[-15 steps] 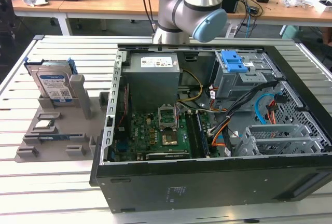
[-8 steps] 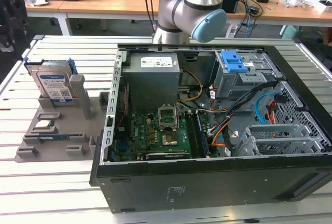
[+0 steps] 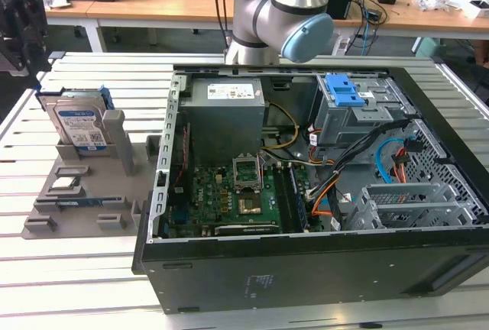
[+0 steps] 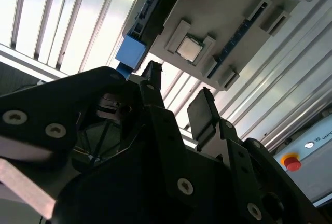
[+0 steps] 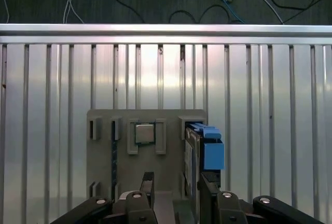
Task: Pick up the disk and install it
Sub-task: 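Pick up the disk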
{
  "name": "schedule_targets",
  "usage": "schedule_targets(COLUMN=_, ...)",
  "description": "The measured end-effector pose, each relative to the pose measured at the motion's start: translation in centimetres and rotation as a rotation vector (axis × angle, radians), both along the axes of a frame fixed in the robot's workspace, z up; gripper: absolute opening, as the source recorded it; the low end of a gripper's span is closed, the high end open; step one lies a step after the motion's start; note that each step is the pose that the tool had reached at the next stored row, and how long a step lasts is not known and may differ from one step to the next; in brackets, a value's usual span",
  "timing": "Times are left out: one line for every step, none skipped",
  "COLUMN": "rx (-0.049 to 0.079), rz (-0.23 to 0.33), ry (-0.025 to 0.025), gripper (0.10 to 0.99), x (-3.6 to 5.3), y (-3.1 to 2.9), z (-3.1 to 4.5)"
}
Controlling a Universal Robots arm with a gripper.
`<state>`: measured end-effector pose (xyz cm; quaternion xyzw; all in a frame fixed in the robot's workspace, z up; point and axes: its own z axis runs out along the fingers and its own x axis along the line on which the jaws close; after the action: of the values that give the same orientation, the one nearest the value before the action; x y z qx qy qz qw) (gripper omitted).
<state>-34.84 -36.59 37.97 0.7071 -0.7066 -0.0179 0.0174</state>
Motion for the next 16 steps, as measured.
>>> schedule_targets(rx=0.0, rz=0.0, ry=0.0, gripper=0.482, x=0.0, y=0.0, z=-0.05)
schedule_targets(rx=0.0, rz=0.0, ry=-0.0001, gripper=0.482, x=0.01, y=0.0, z=-0.13)
schedule_targets(rx=0.0, rz=0.0, ry=-0.0001, gripper=0.482, x=0.01, y=0.0, z=-0.17)
schedule_targets(rx=0.0, rz=0.0, ry=-0.0001, gripper=0.482, x=0.01, y=0.0, z=-0.2)
schedule_targets(rx=0.0, rz=0.0, ry=-0.0001, gripper=0.482, x=0.01, y=0.0, z=-0.25)
schedule_targets(rx=0.0, rz=0.0, ry=-0.0002, gripper=0.482, x=0.01, y=0.0, z=-0.3)
schedule_targets(rx=0.0, rz=0.0, ry=-0.0002, gripper=0.482, x=0.01, y=0.0, z=-0.38)
schedule_targets(rx=0.0, rz=0.0, ry=-0.0001, gripper=0.482, x=0.01, y=0.0, z=-0.45)
schedule_targets(rx=0.0, rz=0.0, ry=-0.0002, gripper=0.482, x=0.01, y=0.0, z=-0.51)
schedule_targets(rx=0.0, rz=0.0, ry=-0.0001, gripper=0.482, x=0.01, y=0.0, z=-0.66)
schedule_targets(rx=0.0, rz=0.0, ry=-0.0001, gripper=0.482, x=0.01, y=0.0, z=-0.85)
schedule_targets(rx=0.0, rz=0.0, ry=-0.0002, gripper=0.482, x=0.01, y=0.0, z=-0.98)
schedule_targets(rx=0.0, rz=0.0, ry=-0.0002, gripper=0.482, x=0.01, y=0.0, z=-1.17)
schedule_targets(rx=0.0, rz=0.0, ry=-0.0001, gripper=0.482, x=0.01, y=0.0, z=-1.32)
schedule_targets(rx=0.0, rz=0.0, ry=-0.0002, gripper=0.482, x=0.01, y=0.0, z=-1.47)
schedule_targets(rx=0.0, rz=0.0, ry=-0.0001, gripper=0.482, x=0.01, y=0.0, z=-1.62)
